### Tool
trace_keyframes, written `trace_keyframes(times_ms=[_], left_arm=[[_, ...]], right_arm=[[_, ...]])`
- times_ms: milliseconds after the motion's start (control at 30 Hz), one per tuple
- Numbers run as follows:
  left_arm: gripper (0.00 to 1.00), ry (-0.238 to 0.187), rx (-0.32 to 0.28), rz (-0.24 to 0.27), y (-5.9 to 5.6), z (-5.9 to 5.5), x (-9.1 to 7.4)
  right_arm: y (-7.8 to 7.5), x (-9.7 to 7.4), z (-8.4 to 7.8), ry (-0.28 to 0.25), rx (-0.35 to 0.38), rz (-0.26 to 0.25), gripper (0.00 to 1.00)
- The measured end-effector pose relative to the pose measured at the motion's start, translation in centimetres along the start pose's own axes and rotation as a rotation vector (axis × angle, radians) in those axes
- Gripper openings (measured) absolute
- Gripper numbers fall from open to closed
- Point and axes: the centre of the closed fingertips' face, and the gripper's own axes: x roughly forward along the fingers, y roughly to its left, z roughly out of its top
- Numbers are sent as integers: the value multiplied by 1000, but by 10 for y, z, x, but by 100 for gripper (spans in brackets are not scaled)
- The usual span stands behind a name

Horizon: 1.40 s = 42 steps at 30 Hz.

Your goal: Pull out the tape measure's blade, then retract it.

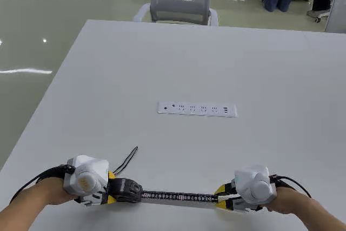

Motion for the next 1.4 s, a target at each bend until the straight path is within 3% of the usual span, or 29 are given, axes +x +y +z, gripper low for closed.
trace_keyframes(times_ms=[1400], left_arm=[[26, 6, -2, 2, 0, 0, 1]], right_arm=[[-2, -10, -17, 37, 17, -14, 11]])
